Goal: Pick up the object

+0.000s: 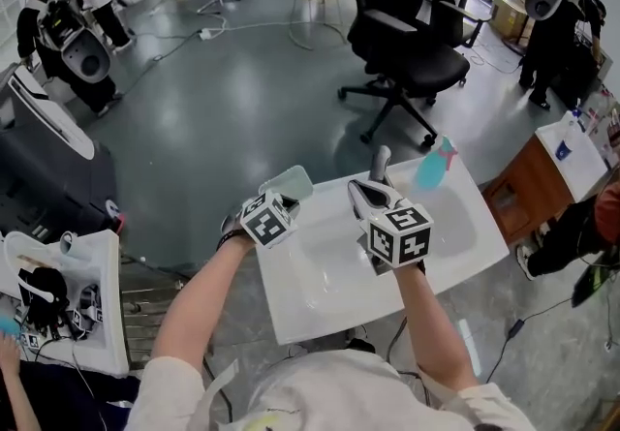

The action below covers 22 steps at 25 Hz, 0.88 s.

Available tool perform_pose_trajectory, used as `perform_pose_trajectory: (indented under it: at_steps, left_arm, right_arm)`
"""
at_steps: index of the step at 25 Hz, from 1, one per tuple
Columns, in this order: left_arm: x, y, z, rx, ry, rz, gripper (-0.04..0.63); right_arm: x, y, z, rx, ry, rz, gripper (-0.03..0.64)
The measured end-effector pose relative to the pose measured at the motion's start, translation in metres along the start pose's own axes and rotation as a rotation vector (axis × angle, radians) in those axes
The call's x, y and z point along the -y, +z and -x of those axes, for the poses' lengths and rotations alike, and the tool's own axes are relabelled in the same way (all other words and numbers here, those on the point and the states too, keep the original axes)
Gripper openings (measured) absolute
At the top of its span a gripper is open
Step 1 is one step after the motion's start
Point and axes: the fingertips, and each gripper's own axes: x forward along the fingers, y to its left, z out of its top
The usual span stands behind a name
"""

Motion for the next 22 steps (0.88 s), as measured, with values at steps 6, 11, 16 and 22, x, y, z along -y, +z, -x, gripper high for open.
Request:
perform_pose_trajectory:
  at_steps: [6, 11, 16, 22]
  left_arm:
    - [-0.014, 0.021, 0.026, 0.074, 0.094, 0.039, 0.008]
    - [-0.026, 0.033, 0.048, 0.138, 0.169, 0.088, 0.008]
    - [-0.035, 0.045, 0.069, 0.203, 0.236, 0.14, 0.008]
    - [-0.044, 0.055, 0.093, 0.274, 0.32, 0.204, 0.008]
  right_arm:
    - [0.001, 0.018, -0.004, 0.022, 0.03, 0.025, 0.003]
    - [0.003, 0.03, -0.006, 0.039, 0.047, 0.038, 0.003]
    - [0.006, 0.043, -0.005, 0.058, 0.059, 0.048, 0.003]
    - [0.007, 0.056, -0.006, 0.081, 0.075, 0.063, 0.003]
